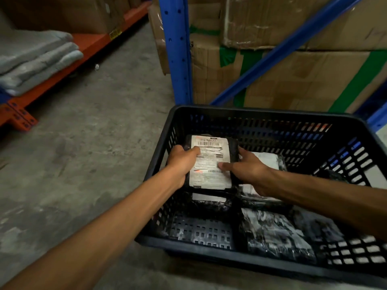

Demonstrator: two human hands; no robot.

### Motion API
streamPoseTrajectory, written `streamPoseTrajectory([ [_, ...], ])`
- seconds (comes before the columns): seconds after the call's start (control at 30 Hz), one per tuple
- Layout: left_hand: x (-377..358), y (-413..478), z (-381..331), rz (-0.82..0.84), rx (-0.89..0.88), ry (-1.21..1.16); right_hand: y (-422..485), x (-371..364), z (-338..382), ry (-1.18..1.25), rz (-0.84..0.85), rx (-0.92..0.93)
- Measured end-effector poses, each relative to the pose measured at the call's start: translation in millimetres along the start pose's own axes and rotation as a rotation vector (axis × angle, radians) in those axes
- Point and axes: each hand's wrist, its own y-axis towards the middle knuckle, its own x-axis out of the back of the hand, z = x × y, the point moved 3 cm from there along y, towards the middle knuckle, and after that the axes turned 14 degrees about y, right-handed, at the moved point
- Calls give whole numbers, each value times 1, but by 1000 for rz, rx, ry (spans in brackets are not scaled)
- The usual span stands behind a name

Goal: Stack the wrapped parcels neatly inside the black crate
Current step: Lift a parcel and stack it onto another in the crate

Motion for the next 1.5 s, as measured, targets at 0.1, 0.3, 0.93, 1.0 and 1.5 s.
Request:
streamPoseTrajectory([
  [0.1, -7, 24, 2, -35, -34, 220, 35, -1, 5, -329, -77, 25],
  [0.3, -31, 40, 16, -129, -34, 752, 61, 0, -1, -752, -108, 84],
  [0.93, -35, 42, 28, -10, -112, 1190, 17, -23, -44, -1489, 103, 284],
  [1.0, -33, 37, 24, -42, -145, 1237, 22, -17, -35, -1445, 223, 201],
  [1.5, -139, -4, 16, 330, -648, 1577, -18, 157, -65, -1668, 297, 412],
])
